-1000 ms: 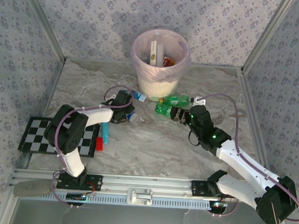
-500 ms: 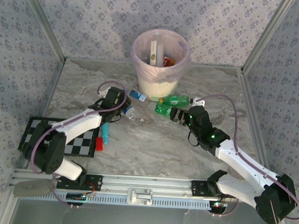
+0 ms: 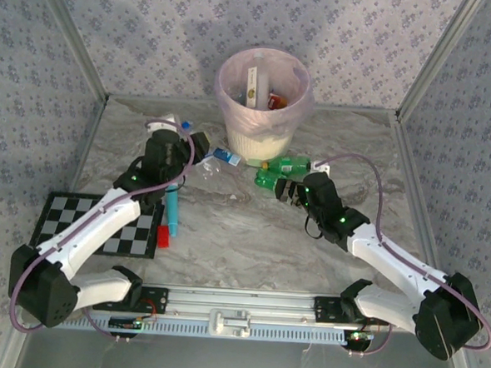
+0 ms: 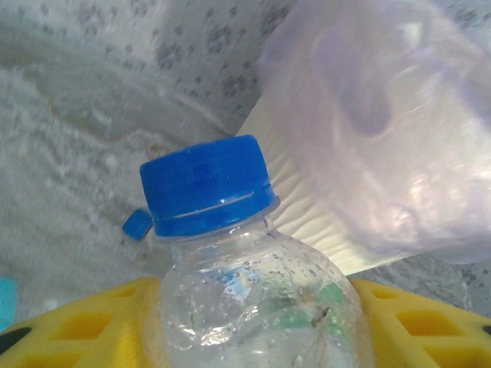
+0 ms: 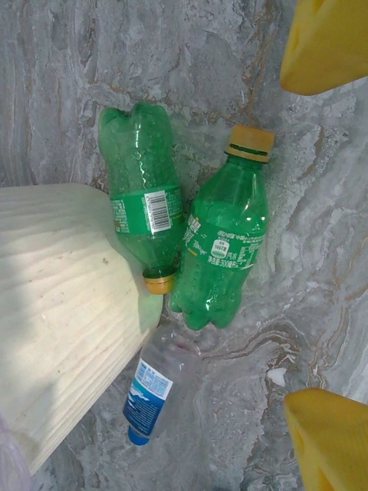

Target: Put the plastic bottles in the bin

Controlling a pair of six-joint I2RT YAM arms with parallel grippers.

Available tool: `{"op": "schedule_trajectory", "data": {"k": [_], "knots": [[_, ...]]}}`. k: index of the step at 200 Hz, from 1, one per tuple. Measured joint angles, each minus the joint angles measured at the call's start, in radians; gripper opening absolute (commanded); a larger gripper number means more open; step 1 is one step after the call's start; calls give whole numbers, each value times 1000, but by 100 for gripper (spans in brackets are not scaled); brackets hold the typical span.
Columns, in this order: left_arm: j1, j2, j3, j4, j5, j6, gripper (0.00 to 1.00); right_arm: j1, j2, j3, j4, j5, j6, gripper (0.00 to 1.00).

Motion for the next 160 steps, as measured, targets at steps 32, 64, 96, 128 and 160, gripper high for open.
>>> {"op": "schedule_trajectory", "data": {"k": [32, 64, 96, 128, 160], "knots": [[2, 68, 185, 1, 26, 143, 56, 5, 0, 5, -1, -2, 4, 100], [2, 188, 393, 2, 51, 263, 56, 11, -6, 8, -6, -1, 6, 100], [2, 313, 572, -10, 68, 353, 56, 18, -46, 8, -22, 0, 6, 100], [2, 452, 759, -43, 97, 424, 55, 18, -80, 8, -34, 3, 6, 100], [3, 620, 975, -114, 124, 485, 55, 24, -84, 8, -37, 3, 7, 100]]}}
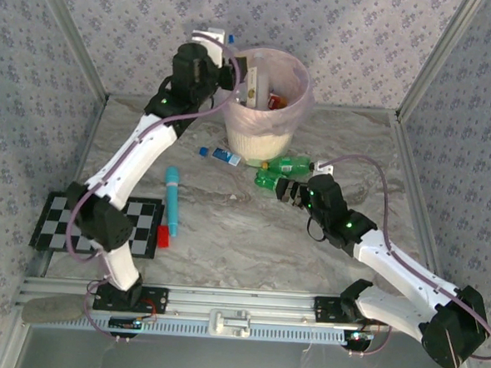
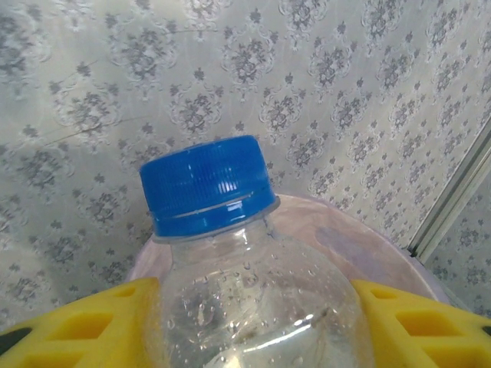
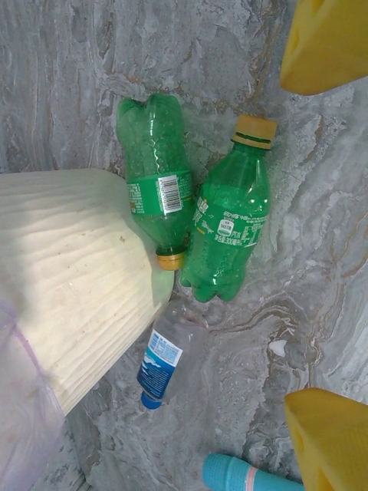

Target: Put the plastic bottles in the bin

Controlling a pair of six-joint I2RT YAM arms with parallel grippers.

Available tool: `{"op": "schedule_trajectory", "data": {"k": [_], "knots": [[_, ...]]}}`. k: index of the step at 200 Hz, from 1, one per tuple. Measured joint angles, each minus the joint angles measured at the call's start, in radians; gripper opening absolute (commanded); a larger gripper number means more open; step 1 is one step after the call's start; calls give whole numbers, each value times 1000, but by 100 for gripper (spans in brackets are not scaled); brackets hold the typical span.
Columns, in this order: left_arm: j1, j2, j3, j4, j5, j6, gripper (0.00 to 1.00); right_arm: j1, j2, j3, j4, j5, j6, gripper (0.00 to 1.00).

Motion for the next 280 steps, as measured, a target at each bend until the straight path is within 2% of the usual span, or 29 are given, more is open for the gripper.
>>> {"op": "schedule_trajectory", "data": {"k": [53, 75, 91, 100, 120, 147, 164, 182, 240, 280], "knots": [[5, 316, 447, -240, 22, 49, 59, 11, 0, 0, -9, 0, 0, 100], [6, 425, 605, -351, 28, 48, 73, 14, -2, 0, -12, 0, 0, 100], [6, 458, 642, -411, 29, 42, 87, 14, -7, 0, -14, 0, 0, 100], [6, 462, 644, -443, 28, 42, 91, 14, -11, 0, -14, 1, 0, 100], [6, 462, 649, -488, 28, 21, 95, 14, -14, 0, -14, 5, 0, 100], [6, 445, 644, -501, 31, 3, 96, 14, -13, -2, -14, 8, -1, 100], [6, 386, 575, -491, 45, -13, 97, 14, -2, -2, -12, 8, -5, 100], [6, 271, 426, -439, 63, -32, 97, 14, 31, -2, -12, 8, -22, 100], [5, -245, -312, -60, 58, -120, 98, 13, 192, 67, -47, -11, -134, 100], [8, -460, -723, 94, -3, -222, 99, 5, 347, 206, -132, -34, -217, 100]]}}
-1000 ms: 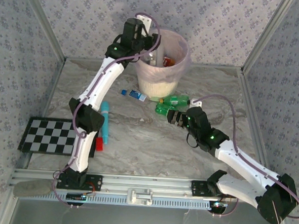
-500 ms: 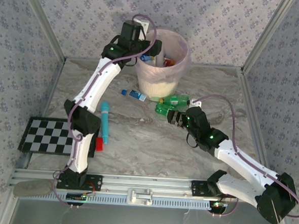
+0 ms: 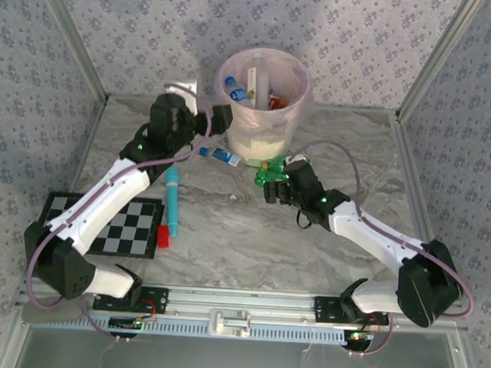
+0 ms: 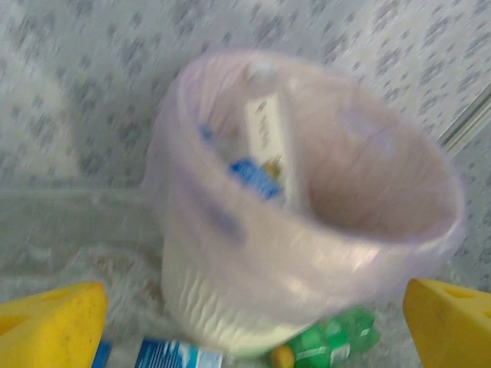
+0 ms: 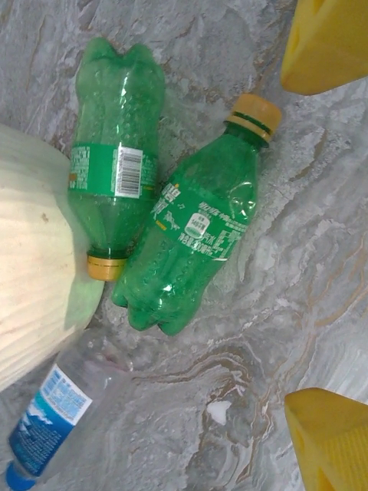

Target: Put the plastic bottles in the bin

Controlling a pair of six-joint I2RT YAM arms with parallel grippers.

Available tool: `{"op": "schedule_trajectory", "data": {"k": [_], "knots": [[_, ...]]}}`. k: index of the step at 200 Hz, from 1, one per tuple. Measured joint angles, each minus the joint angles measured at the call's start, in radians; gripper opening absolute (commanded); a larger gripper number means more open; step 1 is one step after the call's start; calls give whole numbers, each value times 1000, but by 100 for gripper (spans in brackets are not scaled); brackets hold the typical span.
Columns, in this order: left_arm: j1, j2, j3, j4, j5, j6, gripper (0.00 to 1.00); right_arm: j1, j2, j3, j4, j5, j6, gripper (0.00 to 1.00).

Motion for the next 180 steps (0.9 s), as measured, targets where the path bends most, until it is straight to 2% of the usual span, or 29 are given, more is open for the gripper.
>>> {"op": "schedule_trajectory", "data": {"k": [42, 83, 113, 180], "knots": [[4, -113, -332, 38, -22, -192, 99, -23, 188, 146, -84, -38, -86, 100], [4, -165, -548, 51, -21, -369, 100, -35, 323, 246, -139, -57, -142, 100], [4, -177, -594, 47, -16, -420, 100, -41, 377, 293, -158, -56, -186, 100], [4, -188, -605, 49, 36, -428, 100, -63, 477, 324, -120, -102, -303, 100]]}}
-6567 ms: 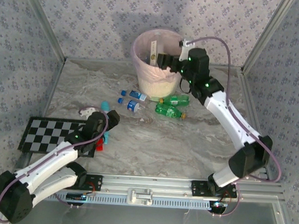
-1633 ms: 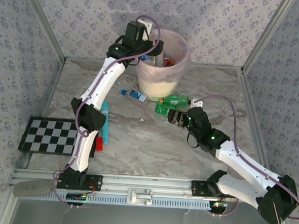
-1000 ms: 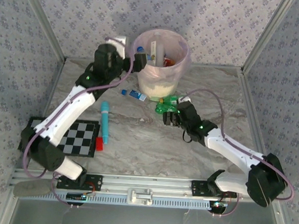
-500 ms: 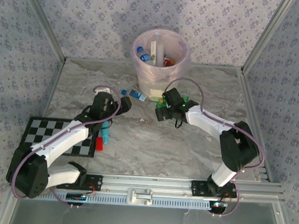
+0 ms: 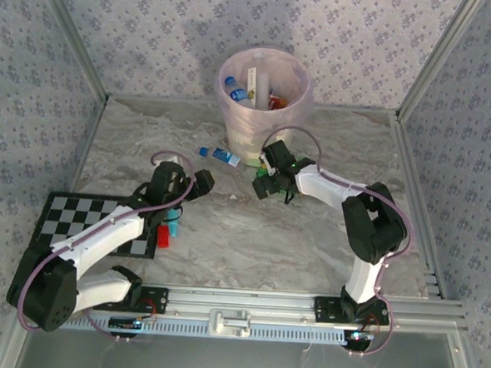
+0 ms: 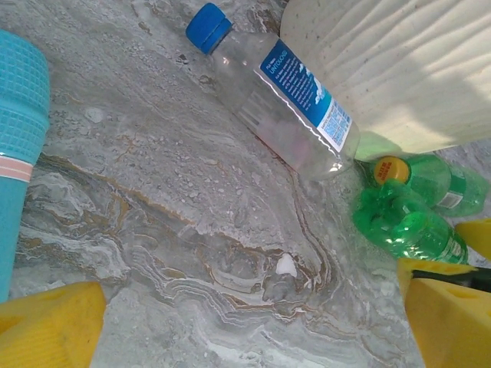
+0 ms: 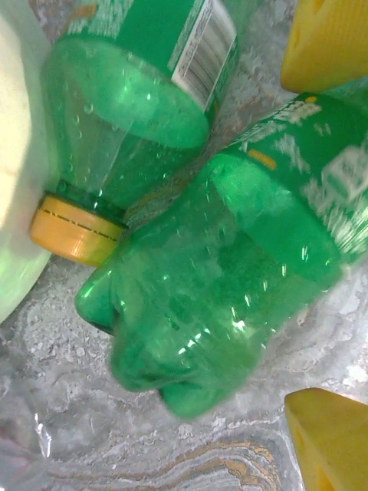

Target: Put the plastic bottles in the bin

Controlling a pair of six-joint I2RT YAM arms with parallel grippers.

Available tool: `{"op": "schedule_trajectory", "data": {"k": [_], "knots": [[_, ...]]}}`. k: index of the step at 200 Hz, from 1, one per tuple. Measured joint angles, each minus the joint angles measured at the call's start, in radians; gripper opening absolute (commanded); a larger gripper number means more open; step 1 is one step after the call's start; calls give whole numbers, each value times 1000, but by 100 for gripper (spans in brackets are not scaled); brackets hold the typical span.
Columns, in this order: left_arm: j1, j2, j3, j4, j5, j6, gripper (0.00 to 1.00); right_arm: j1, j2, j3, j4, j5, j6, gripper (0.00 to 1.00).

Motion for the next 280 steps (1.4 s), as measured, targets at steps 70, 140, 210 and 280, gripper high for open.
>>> {"op": "schedule_trajectory", "data": {"k": [70, 140, 210, 280], "knots": [[0, 22, 0, 3, 8, -19, 100, 47, 46, 0, 8, -32, -28, 100], [0, 30, 0, 3, 8, -38, 100, 80, 98, 11, 5, -26, -49, 81], [0, 30, 0, 3, 7, -37, 100, 88, 106, 32, -5, -15, -60, 56], [0, 29, 0, 2, -4, -44, 100, 135, 72, 32, -33, 1, -63, 50]]}}
